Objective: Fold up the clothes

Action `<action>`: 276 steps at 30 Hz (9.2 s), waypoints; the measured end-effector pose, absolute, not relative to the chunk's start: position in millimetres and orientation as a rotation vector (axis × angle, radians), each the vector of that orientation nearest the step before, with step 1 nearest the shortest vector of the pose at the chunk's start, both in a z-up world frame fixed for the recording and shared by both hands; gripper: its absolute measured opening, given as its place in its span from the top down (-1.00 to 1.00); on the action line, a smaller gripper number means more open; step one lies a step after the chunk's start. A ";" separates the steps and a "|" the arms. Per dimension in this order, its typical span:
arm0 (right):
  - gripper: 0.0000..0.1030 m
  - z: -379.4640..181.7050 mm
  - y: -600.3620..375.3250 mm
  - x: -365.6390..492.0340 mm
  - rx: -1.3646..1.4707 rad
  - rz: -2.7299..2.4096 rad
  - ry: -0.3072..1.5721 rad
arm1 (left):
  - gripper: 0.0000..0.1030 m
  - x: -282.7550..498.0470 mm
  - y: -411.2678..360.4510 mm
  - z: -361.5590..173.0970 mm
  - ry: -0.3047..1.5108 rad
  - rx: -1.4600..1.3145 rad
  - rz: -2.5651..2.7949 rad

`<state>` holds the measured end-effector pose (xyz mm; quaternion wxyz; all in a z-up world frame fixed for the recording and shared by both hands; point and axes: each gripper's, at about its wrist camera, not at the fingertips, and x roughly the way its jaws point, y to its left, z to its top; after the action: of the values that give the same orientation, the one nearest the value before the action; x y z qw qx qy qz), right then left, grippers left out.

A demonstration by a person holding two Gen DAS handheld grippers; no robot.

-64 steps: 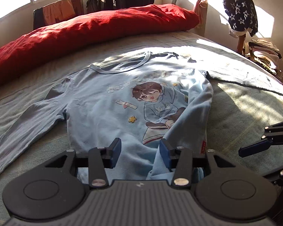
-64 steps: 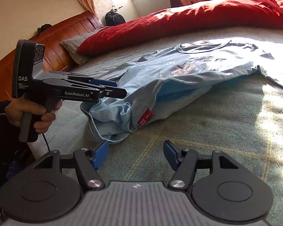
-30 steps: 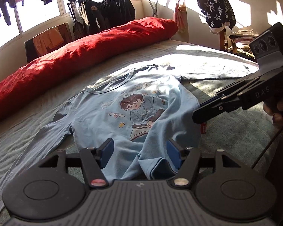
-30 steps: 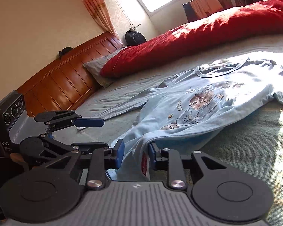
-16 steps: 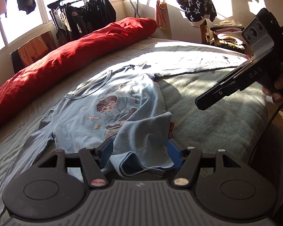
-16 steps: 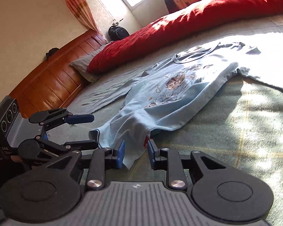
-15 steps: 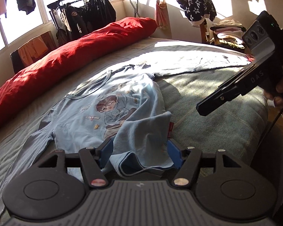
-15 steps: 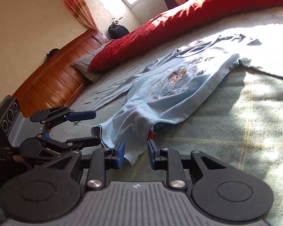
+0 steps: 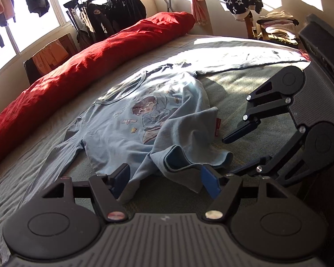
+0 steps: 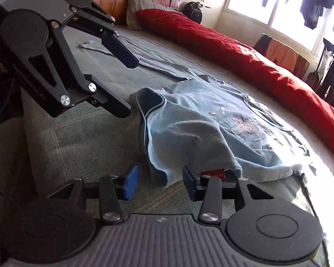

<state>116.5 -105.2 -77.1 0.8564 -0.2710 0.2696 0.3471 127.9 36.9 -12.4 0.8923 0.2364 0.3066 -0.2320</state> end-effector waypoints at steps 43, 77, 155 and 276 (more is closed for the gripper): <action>-0.29 -48.5 -202.4 44.6 -0.842 0.479 0.673 | -0.42 102.3 23.3 -16.9 0.670 0.499 -0.479; -0.92 -61.5 -92.2 148.0 -0.672 0.426 0.590 | -0.48 141.2 108.1 -49.4 0.824 0.188 -0.318; -1.00 -59.6 -153.5 118.5 -0.048 0.623 0.793 | 0.34 252.4 81.0 -44.5 0.850 -0.049 -0.500; 0.78 -55.0 -99.4 76.1 -0.711 0.635 0.575 | 0.97 67.4 47.2 -52.6 0.302 1.301 -0.536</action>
<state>76.1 -99.4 -55.0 0.8490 -0.3376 0.2728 0.3013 67.4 47.2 -52.6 0.7520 0.5960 0.1382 -0.2454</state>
